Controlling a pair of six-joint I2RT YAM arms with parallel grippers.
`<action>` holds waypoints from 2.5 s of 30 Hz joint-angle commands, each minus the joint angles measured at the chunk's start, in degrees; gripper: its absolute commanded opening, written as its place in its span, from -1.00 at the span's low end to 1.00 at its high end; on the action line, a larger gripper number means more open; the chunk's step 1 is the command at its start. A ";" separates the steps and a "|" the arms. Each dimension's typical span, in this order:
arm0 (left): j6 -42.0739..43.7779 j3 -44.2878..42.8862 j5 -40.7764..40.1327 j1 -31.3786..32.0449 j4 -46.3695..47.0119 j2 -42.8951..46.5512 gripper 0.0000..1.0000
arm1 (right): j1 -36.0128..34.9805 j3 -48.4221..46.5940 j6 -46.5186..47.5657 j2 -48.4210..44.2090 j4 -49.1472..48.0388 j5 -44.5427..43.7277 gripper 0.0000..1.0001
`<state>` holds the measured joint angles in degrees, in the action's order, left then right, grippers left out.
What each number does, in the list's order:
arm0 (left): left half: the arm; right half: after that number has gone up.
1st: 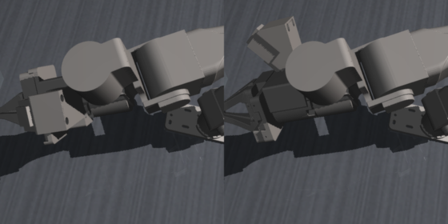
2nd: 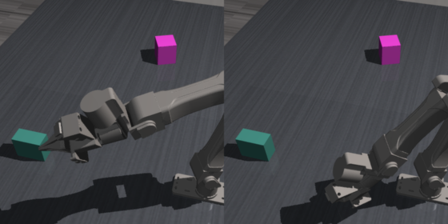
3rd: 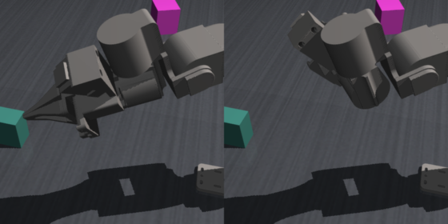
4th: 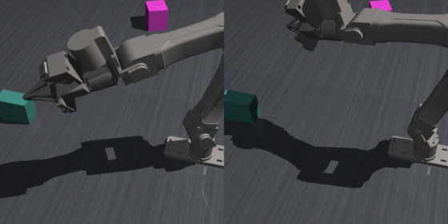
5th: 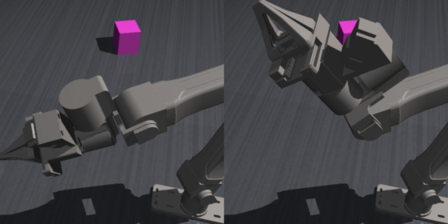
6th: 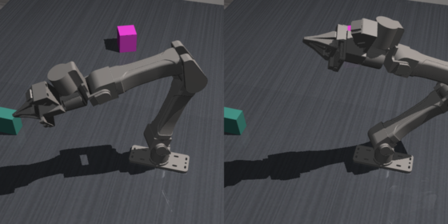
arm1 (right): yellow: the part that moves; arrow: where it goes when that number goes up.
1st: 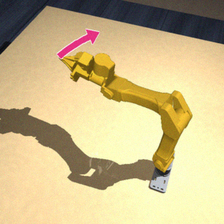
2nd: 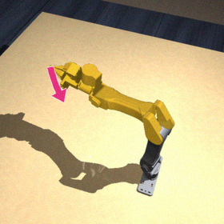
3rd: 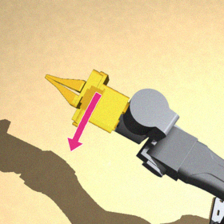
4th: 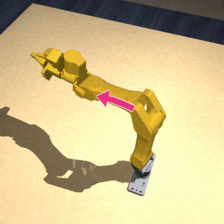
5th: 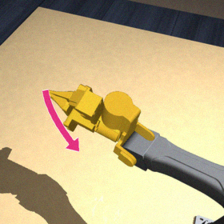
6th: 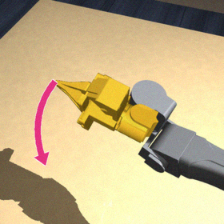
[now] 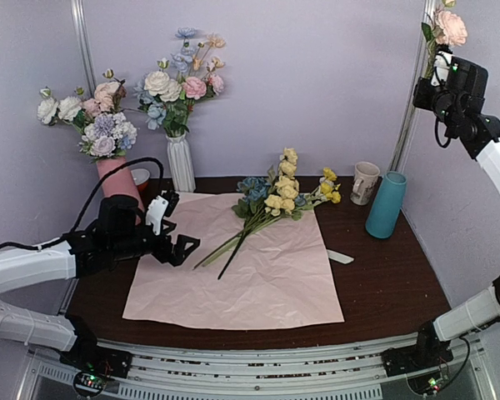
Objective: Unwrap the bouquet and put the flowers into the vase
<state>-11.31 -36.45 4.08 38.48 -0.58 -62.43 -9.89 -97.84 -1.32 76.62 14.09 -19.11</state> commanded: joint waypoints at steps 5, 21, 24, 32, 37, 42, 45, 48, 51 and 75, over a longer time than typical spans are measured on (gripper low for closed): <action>-1.28 3.26 0.55 0.37 5.15 0.02 0.95 | 1.42 -0.91 1.33 0.65 0.25 -3.77 -1.00; -1.06 2.52 3.33 0.37 6.82 -3.02 0.94 | 3.18 10.67 -2.95 1.67 -3.80 -0.90 -1.00; -1.31 2.29 3.58 0.37 6.72 -3.39 0.93 | 3.17 12.60 -2.99 2.71 -3.89 -0.86 -1.00; -2.33 1.16 4.37 0.37 6.36 -4.68 0.92 | 3.21 16.08 -3.66 6.15 -3.90 -1.59 -1.00; -2.68 0.45 4.44 0.38 6.21 -5.78 0.92 | 3.18 15.80 -4.30 9.16 -2.78 -1.77 -0.93; -2.83 -0.16 4.52 0.37 6.11 -6.59 0.91 | 3.21 14.43 -4.85 12.15 -1.67 -2.66 -0.66; -2.94 -0.50 4.58 0.40 6.03 -6.92 0.91 | 3.21 12.13 -5.87 14.22 0.78 -2.25 -0.31; -2.93 -0.93 4.56 0.37 5.65 -7.36 0.91 | 3.21 10.78 -6.82 15.09 2.60 -0.42 -0.05; -2.98 -1.32 4.67 0.37 5.42 -7.85 0.90 | 3.21 10.90 -7.85 13.86 3.21 1.37 0.22; 3.68 -23.33 8.99 0.95 -0.01 -35.40 0.39 | -1.88 30.87 -18.01 -9.76 -5.23 31.99 1.00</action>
<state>-12.86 -54.39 9.58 41.80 1.13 -93.73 -9.76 -70.32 -17.32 69.32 13.50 4.01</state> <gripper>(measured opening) 0.724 0.999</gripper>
